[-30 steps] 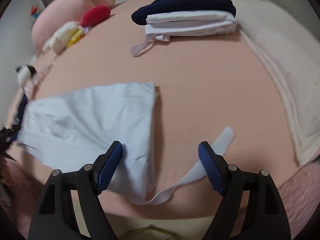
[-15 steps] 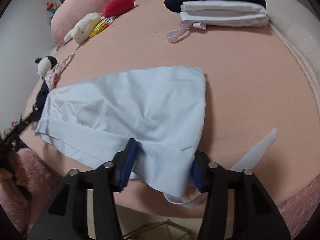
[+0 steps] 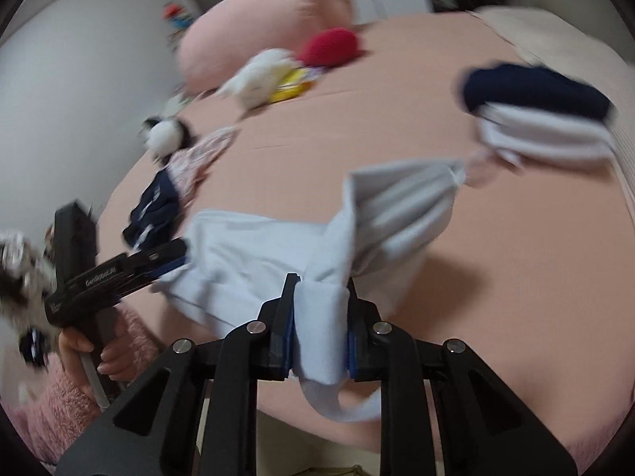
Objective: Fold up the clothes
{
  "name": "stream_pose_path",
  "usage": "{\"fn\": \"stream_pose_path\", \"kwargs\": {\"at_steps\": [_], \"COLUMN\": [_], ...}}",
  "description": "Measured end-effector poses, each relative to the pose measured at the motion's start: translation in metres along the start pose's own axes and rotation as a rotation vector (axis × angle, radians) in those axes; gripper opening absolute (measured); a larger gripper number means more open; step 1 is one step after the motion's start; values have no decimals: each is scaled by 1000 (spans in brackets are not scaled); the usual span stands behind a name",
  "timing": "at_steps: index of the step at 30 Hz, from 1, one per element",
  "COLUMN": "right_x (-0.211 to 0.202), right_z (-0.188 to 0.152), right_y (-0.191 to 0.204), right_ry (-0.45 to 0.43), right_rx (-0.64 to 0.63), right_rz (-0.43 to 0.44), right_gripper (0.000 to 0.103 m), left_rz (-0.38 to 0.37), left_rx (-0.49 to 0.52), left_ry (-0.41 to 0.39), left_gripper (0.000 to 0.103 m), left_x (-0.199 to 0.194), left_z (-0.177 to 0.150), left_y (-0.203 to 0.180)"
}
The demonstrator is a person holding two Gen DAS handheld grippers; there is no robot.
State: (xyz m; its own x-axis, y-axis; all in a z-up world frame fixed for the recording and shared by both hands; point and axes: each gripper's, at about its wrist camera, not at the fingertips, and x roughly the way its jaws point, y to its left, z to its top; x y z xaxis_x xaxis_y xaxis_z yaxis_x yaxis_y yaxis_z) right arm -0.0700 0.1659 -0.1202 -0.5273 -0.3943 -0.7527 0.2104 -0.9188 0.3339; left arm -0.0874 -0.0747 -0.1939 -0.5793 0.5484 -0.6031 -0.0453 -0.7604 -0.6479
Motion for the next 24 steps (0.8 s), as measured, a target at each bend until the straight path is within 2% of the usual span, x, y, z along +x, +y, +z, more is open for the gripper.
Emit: {"fn": "stream_pose_path", "kwargs": {"at_steps": [6, 10, 11, 13, 15, 16, 19, 22, 24], "right_x": [60, 83, 78, 59, 27, 19, -1, 20, 32], "right_z": [3, -8, -10, -11, -10, -10, -13, -24, -33], "right_y": [55, 68, 66, 57, 36, 22, -19, -51, -55], "right_ry": [88, 164, 154, 108, 0, -28, -99, 1, 44], "right_rx": [-142, -163, -151, -110, -35, 9, 135, 200, 204], "right_rz": [46, 60, 72, 100, 105, 75, -16, -113, -140], "right_gripper": [19, 40, 40, 43, 50, 60, 62, 62, 62], "left_rz": [-99, -206, -222, -234, -239, -241, -239, -246, -250], "left_rx": [-75, -149, -164, -168, -163, -161, -144, -132, -120], "left_ry": [75, 104, 106, 110, 114, 116, 121, 120, 123], "left_gripper": [56, 64, 65, 65, 65, 65, 65, 65, 66], "left_x": [19, 27, 28, 31, 35, 37, 44, 41, 39], "left_z": [-5, -5, -5, -5, -5, -5, -4, -5, -6], "left_y": [5, 11, 12, 10, 7, 5, -3, -6, -9]}}
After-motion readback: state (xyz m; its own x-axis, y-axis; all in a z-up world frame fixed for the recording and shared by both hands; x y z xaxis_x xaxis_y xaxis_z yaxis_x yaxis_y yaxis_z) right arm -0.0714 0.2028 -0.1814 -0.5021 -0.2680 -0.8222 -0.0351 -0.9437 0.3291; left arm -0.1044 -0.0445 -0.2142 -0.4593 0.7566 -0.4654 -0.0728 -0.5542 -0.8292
